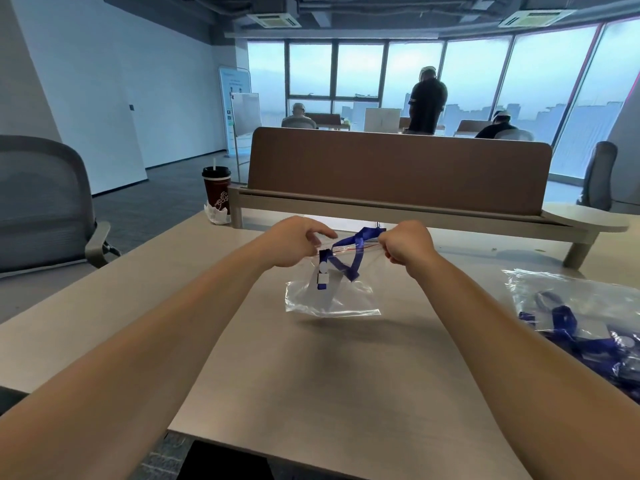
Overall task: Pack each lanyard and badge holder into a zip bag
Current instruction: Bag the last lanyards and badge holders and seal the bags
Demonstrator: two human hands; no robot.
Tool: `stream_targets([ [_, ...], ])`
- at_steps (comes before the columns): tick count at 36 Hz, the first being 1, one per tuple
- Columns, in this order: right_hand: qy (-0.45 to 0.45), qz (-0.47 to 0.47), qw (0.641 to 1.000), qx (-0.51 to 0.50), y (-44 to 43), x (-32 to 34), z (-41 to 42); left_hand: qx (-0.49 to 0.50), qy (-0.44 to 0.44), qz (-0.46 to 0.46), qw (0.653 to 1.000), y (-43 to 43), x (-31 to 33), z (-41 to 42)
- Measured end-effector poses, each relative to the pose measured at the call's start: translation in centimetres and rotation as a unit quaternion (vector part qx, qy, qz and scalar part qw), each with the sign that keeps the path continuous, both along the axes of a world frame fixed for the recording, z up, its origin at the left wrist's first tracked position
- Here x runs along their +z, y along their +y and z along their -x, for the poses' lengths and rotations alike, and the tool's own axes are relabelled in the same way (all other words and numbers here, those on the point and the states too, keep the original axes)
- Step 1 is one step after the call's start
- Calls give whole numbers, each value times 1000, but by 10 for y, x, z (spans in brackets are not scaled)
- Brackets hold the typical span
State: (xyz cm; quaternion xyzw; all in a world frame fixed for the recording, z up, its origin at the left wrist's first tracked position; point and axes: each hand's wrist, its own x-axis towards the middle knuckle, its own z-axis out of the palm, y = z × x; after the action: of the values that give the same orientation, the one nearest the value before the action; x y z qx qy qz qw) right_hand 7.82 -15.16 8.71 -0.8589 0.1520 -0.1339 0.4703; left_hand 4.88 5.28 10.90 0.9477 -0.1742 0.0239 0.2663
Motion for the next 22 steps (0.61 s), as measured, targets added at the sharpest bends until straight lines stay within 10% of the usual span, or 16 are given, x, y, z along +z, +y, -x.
stream_targets([
  [22, 43, 23, 998, 30, -6, -2, -5, 160, 52, 73, 983, 2, -9, -11],
])
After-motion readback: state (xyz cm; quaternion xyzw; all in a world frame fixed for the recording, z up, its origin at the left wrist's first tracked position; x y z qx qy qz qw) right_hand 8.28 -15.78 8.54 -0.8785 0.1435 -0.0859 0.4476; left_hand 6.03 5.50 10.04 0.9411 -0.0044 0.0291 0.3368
